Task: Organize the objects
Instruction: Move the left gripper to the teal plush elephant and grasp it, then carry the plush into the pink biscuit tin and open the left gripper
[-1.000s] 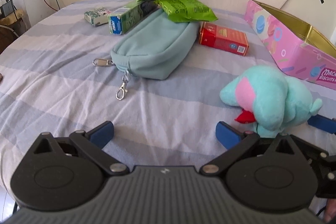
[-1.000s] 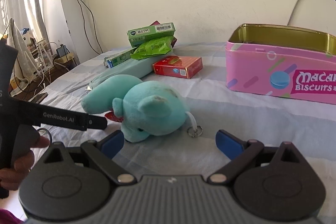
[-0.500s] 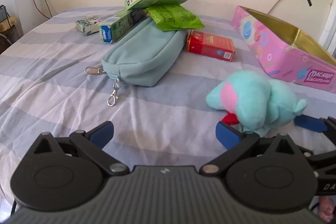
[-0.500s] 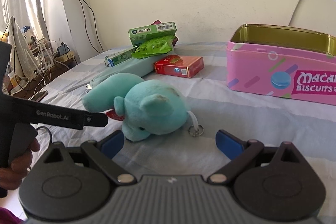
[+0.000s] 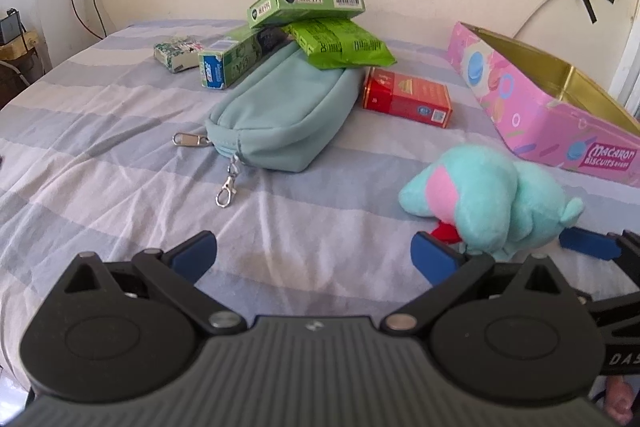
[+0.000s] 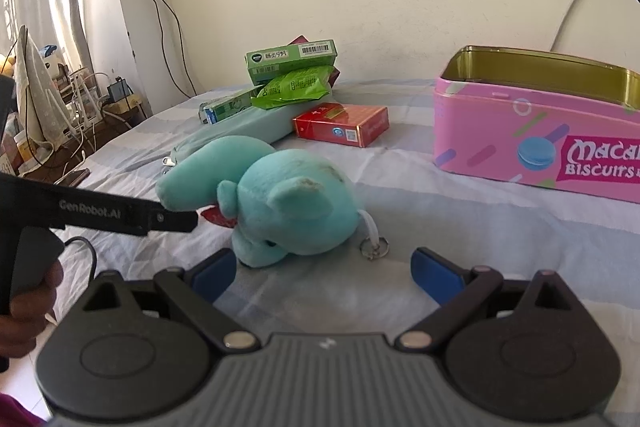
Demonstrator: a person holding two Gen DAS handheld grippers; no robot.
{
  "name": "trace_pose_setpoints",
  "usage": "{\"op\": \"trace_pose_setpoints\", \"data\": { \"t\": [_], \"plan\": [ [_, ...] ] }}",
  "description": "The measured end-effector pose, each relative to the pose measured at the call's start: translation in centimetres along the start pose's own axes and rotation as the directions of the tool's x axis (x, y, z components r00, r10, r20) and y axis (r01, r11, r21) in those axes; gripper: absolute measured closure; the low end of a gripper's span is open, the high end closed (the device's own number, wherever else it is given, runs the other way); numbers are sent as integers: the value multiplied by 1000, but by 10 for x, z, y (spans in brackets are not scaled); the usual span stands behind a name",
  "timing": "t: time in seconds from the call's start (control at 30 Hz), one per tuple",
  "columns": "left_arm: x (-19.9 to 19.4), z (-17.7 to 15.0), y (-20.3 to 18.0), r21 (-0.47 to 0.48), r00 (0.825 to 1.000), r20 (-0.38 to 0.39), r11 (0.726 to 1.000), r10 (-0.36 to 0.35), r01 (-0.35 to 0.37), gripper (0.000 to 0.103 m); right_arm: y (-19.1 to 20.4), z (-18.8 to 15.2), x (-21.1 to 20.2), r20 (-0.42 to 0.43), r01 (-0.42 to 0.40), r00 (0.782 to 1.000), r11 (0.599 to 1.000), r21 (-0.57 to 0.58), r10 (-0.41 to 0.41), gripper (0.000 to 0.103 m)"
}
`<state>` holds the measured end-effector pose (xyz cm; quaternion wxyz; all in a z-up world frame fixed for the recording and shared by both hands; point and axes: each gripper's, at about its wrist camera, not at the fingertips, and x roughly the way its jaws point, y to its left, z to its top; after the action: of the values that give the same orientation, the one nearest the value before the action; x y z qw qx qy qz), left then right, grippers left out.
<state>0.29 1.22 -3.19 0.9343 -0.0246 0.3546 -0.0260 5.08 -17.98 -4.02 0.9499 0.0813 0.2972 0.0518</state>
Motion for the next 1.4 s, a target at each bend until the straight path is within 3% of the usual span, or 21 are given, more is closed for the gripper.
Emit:
{"op": "trace_pose_setpoints", "data": {
  "t": [0.53, 0.7, 0.8, 0.93, 1.0, 1.07, 1.27, 1.33, 1.37, 1.4],
  "plan": [
    [-1, -1, 3, 3, 1000, 9, 1000, -3, 3, 0, 2, 0, 0, -3, 8, 1000, 1000, -10, -8, 5],
    [-16, 5, 9, -13, 994, 63, 996, -92, 93, 0, 3, 1, 1, -8, 5, 1000, 1000, -18, -5, 7],
    [-33, 13, 12, -11, 973, 120, 980, -196, 199, 0, 3, 2, 2, -15, 3, 1000, 1000, -20, -3, 8],
    [-42, 18, 3, 47, 914, 109, 921, -390, 387, 0, 1, 4, 3, -25, -3, 1000, 1000, -12, 3, 8],
    [-40, 18, -6, 92, 902, 102, 907, -419, 411, 0, 3, 7, 3, -28, -9, 1000, 1000, -26, 9, 7],
    [-34, 19, -18, 128, 902, 93, 903, -422, 410, 1, 5, 13, 5, -32, -17, 999, 998, -56, 16, 7],
    [12, 27, -16, 22, 882, -42, 882, -469, 471, 32, 5, 29, 18, -52, -62, 997, 995, -77, 58, 7],
    [21, 27, -12, -38, 850, -68, 853, -522, 521, 36, 4, 32, 22, -50, -77, 996, 994, -82, 73, 10],
    [23, 27, -11, -60, 835, -74, 838, -546, 543, 40, 4, 32, 24, -52, -88, 995, 993, -85, 84, 18],
    [23, 27, -11, -70, 830, -75, 833, -553, 549, 40, 3, 32, 25, -58, -103, 993, 991, -83, 98, 24]
  ]
}}
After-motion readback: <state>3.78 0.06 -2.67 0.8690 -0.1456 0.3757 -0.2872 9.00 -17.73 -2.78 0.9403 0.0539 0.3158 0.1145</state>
